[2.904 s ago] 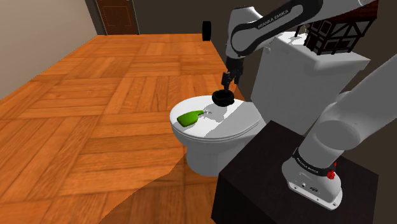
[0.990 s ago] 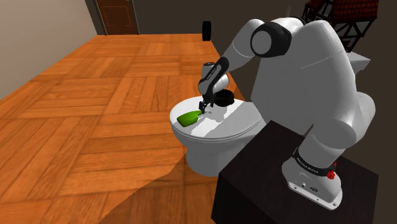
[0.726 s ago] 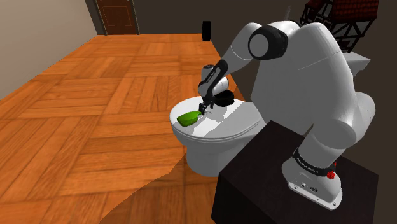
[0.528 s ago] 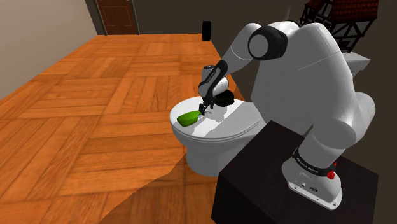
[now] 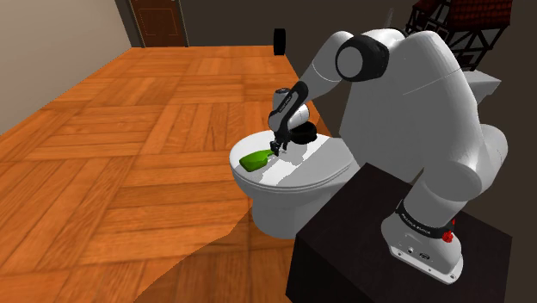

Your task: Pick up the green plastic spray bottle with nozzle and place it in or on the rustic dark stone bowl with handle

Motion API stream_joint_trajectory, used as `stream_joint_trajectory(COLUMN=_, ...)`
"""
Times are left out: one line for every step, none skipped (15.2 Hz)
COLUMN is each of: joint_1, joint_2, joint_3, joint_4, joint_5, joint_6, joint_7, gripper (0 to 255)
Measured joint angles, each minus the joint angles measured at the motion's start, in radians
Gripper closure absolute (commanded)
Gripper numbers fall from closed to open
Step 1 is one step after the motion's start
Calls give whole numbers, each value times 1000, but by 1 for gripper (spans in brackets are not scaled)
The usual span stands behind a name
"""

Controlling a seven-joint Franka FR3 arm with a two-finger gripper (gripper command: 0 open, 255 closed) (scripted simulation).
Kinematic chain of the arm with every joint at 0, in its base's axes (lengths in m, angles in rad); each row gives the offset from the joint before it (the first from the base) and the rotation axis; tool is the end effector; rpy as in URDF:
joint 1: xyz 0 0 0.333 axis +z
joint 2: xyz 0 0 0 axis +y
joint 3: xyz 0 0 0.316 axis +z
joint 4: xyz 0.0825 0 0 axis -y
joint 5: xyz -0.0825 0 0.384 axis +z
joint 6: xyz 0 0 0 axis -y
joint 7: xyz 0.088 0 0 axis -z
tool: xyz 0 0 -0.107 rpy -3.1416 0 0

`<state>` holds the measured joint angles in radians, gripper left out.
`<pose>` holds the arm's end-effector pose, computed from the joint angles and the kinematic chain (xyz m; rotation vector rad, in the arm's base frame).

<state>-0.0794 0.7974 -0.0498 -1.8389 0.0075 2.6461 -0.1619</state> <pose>0.6259 -0.0806 0.0931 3.1077 0.0642 0.0094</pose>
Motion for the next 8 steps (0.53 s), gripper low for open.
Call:
stream_joint_trajectory(joint_1=0, joint_2=0, joint_3=0, joint_4=0, joint_5=0, joint_6=0, joint_7=0, gripper=255)
stream_joint_trajectory(joint_1=0, joint_2=0, joint_3=0, joint_4=0, joint_5=0, joint_6=0, joint_7=0, gripper=255)
stream_joint_trajectory(joint_1=0, joint_2=0, joint_3=0, joint_4=0, joint_5=0, joint_6=0, joint_7=0, gripper=255)
stream_joint_trajectory(joint_1=0, joint_2=0, joint_3=0, joint_4=0, joint_5=0, joint_6=0, joint_7=0, gripper=255)
stream_joint_trajectory(joint_1=0, joint_2=0, joint_3=0, joint_4=0, joint_5=0, joint_6=0, joint_7=0, gripper=255)
stream_joint_trajectory(joint_1=0, joint_2=0, joint_3=0, joint_4=0, joint_5=0, joint_6=0, joint_7=0, gripper=255)
stream_joint_trajectory(joint_1=0, joint_2=-6, joint_3=0, joint_4=-3, joint_5=0, joint_6=-3, joint_7=0, gripper=255)
stream_joint_trajectory(joint_1=0, joint_2=-14, joint_3=-1, joint_4=-7, joint_5=0, joint_6=-7, joint_7=-1, gripper=255)
